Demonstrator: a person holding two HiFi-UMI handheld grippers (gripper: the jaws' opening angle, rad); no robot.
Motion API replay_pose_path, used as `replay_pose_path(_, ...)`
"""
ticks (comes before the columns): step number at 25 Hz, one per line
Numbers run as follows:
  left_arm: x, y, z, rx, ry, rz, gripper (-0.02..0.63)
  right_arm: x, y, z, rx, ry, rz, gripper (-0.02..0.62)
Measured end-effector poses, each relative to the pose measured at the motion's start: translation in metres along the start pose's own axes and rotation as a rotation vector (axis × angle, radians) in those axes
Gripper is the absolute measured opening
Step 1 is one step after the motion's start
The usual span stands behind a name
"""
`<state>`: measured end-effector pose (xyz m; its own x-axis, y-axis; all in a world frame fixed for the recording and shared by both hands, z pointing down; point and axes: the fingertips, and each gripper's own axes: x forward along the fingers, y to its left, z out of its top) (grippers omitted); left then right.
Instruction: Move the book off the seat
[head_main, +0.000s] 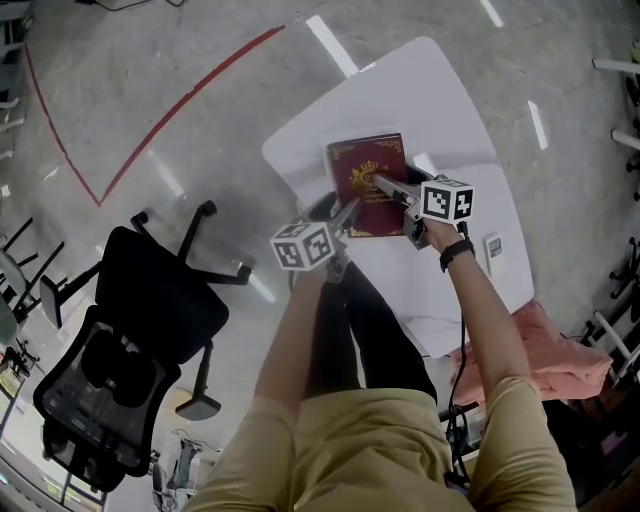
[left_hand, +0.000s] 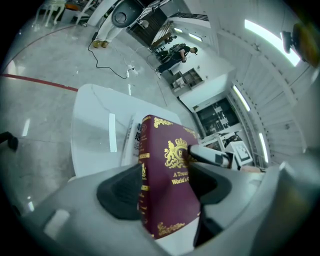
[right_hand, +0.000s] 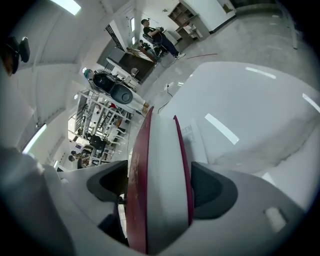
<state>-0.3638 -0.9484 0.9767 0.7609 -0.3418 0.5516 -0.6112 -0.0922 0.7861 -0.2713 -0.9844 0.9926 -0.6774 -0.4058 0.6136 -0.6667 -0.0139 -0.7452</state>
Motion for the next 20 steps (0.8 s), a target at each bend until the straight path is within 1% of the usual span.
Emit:
replay_pose_path(2,0.002,0.002,-0.001,0.004,0.002,0.001,0.284,-0.004,-0.008,0.005,-0.022,-0.016,-0.029,0.400)
replay_pose_path(3,0.001,0.002,-0.001,0.005,0.001,0.003,0.284,-0.007,-0.012,0.008,-0.043,-0.015,-0.045,0.430)
replay_pose_path(4,0.000,0.002,0.000,0.004,-0.001,0.004,0.284,-0.011,-0.014,0.010,-0.070,-0.012,-0.064,0.442)
replay_pose_path(6,-0.003,-0.003,0.002,0.004,-0.004,0.001,0.288,-0.023,-0.014,0.018,-0.111,-0.023,-0.092,0.442)
replay_pose_path(10,-0.009,-0.018,0.012,0.035,-0.014,-0.005,0.290,-0.048,-0.004,0.037,-0.124,-0.082,-0.092,0.446)
replay_pose_path(13,-0.017,-0.032,0.027,0.063,-0.039,0.002,0.290,-0.066,0.014,0.050,-0.164,-0.126,-0.090,0.446)
replay_pose_path(15,-0.029,-0.047,0.039,0.098,-0.060,0.010,0.295,-0.081,0.029,0.055,-0.225,-0.151,-0.122,0.432)
replay_pose_path(18,-0.059,-0.081,0.061,0.171,-0.102,0.025,0.284,-0.106,0.064,0.056,-0.321,-0.180,-0.173,0.397)
replay_pose_path(20,-0.081,-0.108,0.072,0.234,-0.127,0.040,0.272,-0.124,0.094,0.055,-0.375,-0.204,-0.188,0.375)
